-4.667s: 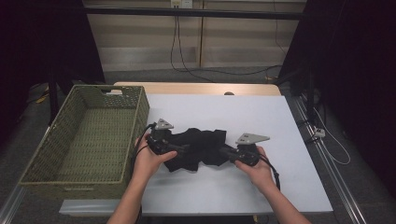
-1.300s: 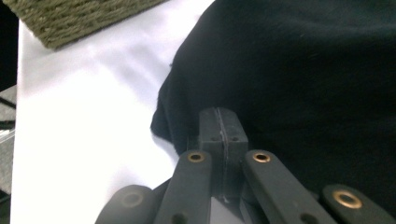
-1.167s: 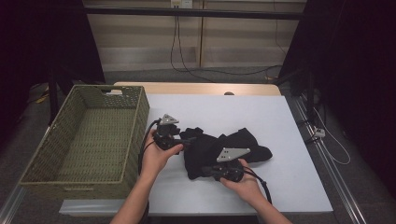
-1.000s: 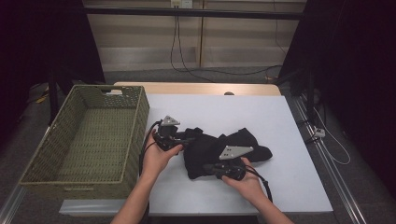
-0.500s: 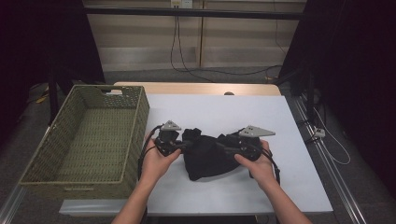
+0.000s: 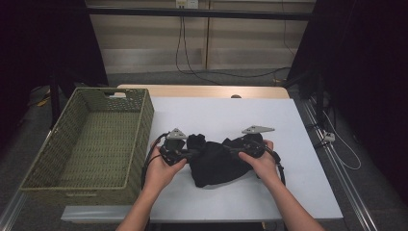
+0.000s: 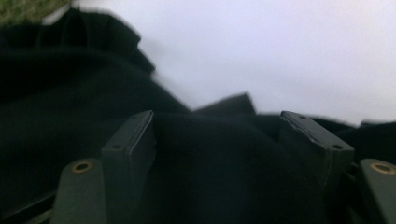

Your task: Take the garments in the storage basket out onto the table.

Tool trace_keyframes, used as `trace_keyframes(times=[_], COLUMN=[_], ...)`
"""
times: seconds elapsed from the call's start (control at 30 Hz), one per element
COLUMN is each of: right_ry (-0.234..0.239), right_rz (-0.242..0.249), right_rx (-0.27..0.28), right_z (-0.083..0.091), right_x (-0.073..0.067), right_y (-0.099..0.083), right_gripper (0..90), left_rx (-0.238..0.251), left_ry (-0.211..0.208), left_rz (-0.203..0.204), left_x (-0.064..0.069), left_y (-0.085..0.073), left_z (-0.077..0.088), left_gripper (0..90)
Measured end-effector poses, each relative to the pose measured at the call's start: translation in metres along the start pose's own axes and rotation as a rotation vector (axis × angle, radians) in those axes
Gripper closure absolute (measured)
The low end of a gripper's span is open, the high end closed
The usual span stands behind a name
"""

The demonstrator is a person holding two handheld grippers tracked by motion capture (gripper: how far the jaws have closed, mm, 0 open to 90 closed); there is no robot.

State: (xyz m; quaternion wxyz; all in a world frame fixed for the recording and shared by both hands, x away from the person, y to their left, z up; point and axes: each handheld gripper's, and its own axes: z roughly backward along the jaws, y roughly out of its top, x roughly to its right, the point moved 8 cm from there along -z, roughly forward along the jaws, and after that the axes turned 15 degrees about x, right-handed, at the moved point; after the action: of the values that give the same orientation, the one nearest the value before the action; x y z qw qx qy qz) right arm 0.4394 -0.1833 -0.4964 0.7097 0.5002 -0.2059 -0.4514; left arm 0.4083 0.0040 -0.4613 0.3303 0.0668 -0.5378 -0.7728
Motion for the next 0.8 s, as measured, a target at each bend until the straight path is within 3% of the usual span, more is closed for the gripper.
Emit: trace_keyframes(times=[0.13, 0.17, 0.23, 0.27, 0.3, 0.33, 0.43, 0.47, 0.5, 0.63, 0.8], right_ry=[0.007, 0.010, 0.015, 0.033, 0.050, 0.057, 0.060, 0.063, 0.064, 0.083, 0.104], right_rz=[0.029, 0.045, 0.075, 0.068, 0.060, 0.050, 0.028, 0.020, 0.016, 0.024, 0.036], right_rx=[-0.030, -0.036, -0.029, -0.032, -0.033, -0.030, 0.005, 0.026, 0.039, 0.107, 0.129], right_z=[0.001, 0.002, 0.004, 0.006, 0.008, 0.010, 0.016, 0.019, 0.023, 0.042, 0.062], right_x=[-0.001, -0.002, -0.002, -0.003, -0.003, -0.002, -0.002, -0.002, -0.002, -0.004, -0.012], right_y=[-0.011, -0.014, -0.018, -0.018, -0.018, -0.018, -0.015, -0.011, -0.008, 0.006, 0.002], right_gripper=[41.8, 49.8, 64.9, 76.6, 81.4, 84.0, 85.6, 85.7, 85.7, 85.8, 85.7], left_rx=[-0.004, 0.002, 0.000, 0.001, -0.005, -0.006, -0.006, -0.009, -0.009, 0.023, 0.023], left_ry=[-0.002, -0.033, -0.035, -0.032, 0.001, 0.002, 0.001, 0.003, 0.008, 0.012, 0.010], left_rz=[-0.001, 0.008, -0.009, 0.005, -0.004, -0.004, -0.002, -0.021, -0.001, 0.018, 0.012], left_x=[-0.001, 0.001, 0.001, 0.001, 0.000, 0.000, -0.001, -0.002, -0.002, -0.005, -0.003], left_y=[-0.002, -0.002, -0.001, -0.001, -0.002, -0.001, 0.000, 0.001, 0.001, 0.007, 0.010], left_z=[-0.002, -0.003, -0.003, -0.003, -0.004, -0.004, -0.004, -0.003, -0.003, -0.001, 0.002], left_gripper=[86.2, 86.2, 86.2, 86.1, 86.1, 86.1, 86.0, 85.9, 85.9, 85.5, 85.0])
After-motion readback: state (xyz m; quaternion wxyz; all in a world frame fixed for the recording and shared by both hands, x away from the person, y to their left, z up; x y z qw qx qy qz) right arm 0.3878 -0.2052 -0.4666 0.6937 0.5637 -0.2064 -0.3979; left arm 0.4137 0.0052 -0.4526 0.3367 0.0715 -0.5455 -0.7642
